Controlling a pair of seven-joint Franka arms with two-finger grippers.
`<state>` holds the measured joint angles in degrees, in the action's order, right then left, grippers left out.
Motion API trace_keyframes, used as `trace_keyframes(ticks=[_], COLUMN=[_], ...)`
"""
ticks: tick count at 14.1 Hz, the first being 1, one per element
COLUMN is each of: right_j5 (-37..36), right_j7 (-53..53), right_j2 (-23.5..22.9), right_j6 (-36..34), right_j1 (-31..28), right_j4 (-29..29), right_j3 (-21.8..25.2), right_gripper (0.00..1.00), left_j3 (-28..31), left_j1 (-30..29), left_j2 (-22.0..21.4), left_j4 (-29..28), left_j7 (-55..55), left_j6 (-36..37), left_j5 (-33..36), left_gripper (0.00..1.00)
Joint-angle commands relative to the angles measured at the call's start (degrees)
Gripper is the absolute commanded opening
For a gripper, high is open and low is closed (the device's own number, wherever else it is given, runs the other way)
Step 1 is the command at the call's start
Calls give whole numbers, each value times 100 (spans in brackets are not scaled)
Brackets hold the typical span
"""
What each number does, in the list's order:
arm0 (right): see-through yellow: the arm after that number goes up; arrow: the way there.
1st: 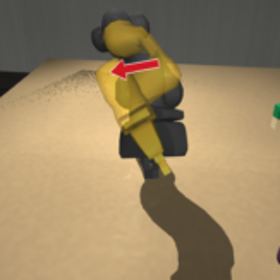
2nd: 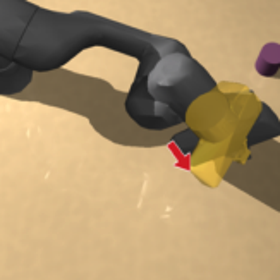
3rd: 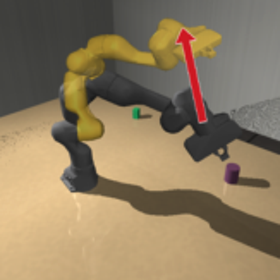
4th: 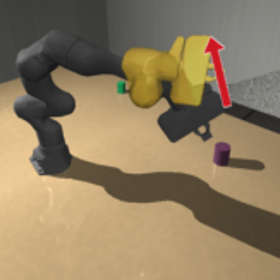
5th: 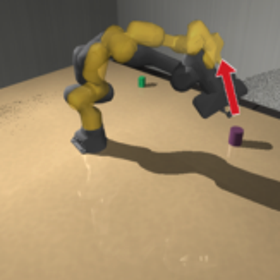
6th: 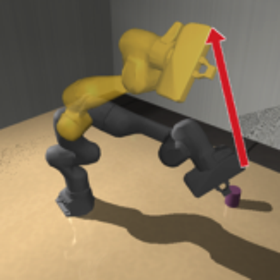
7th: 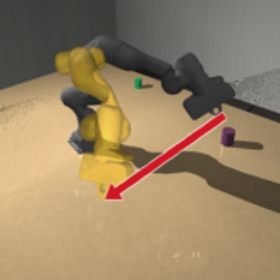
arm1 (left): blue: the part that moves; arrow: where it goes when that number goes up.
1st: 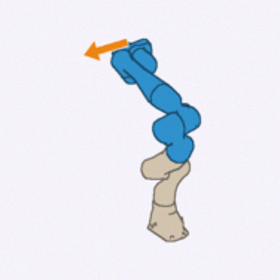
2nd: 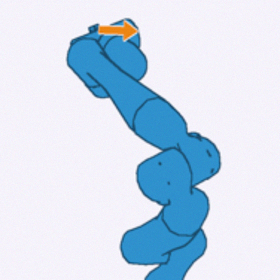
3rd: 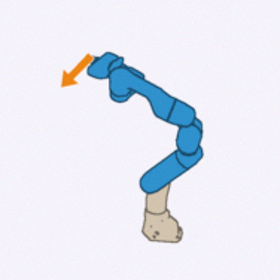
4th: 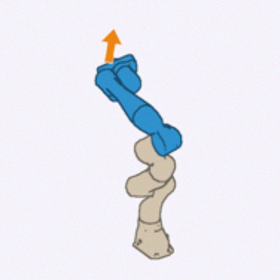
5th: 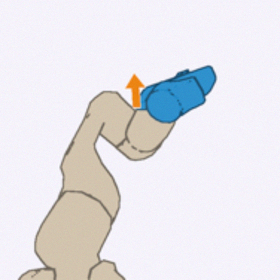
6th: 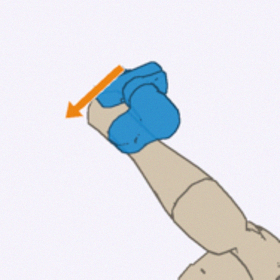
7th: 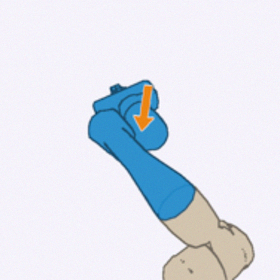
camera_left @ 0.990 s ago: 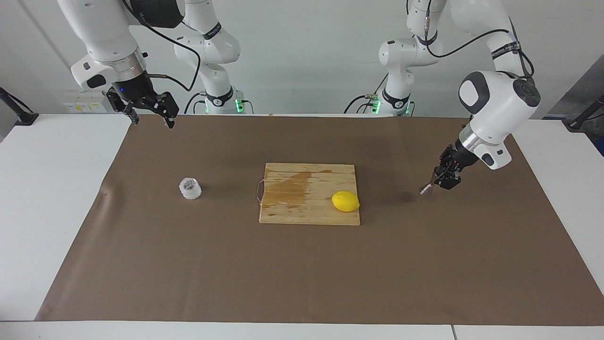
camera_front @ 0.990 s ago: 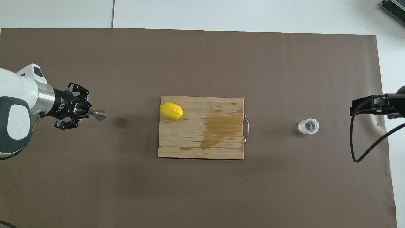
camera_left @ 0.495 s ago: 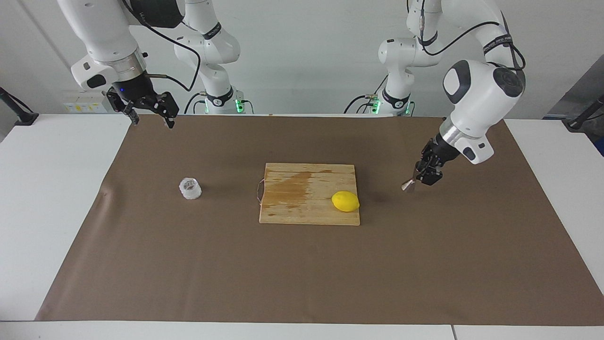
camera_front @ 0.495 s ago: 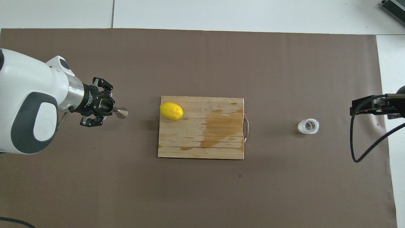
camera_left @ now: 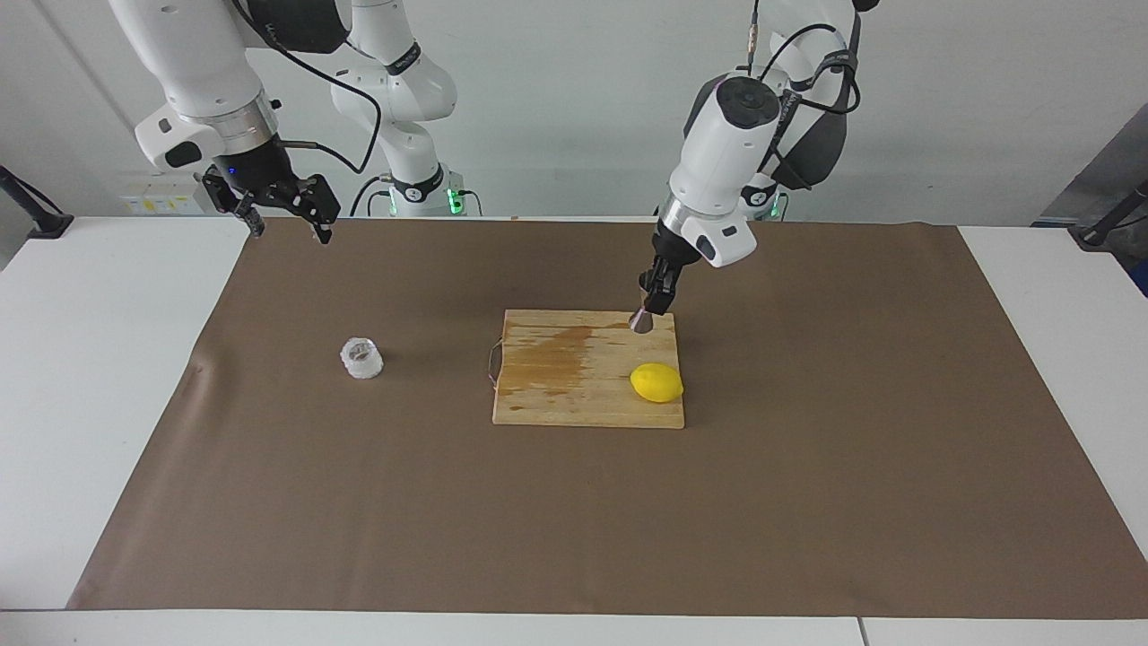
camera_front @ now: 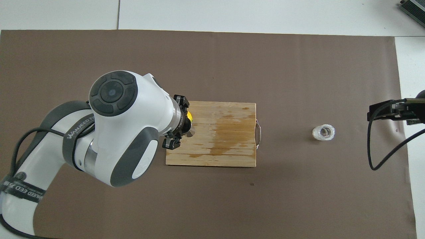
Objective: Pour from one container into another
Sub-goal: 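Lift the steel cup with the left gripper and carry it over the board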
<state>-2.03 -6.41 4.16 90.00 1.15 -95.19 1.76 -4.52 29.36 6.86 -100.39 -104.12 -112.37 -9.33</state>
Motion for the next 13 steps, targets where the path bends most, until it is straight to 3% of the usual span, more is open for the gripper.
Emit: trace_keyframes(ticks=[1, 4, 7, 13], right_j5=[80, 80, 80, 80], right_j7=[105, 105, 105, 105], right_j2=[32, 32, 32, 32], right_j6=[-53, -53, -53, -53], right_j1=[-36, -45, -36, -36], right_j4=[-17, -17, -17, -17], right_j3=[-9, -9, -9, -9], right_gripper=[100, 100, 100, 100], left_j3=[92, 92, 83, 83], left_j1=[290, 500, 817, 1204], left_j2=[272, 491, 1176, 1679], left_j4=[379, 520, 1117, 1162], left_j7=[-328, -600, -1179, -1787], left_j6=[-57, -154, -171, -444], left_j5=[107, 124, 387, 722], left_gripper=[0, 0, 0, 0])
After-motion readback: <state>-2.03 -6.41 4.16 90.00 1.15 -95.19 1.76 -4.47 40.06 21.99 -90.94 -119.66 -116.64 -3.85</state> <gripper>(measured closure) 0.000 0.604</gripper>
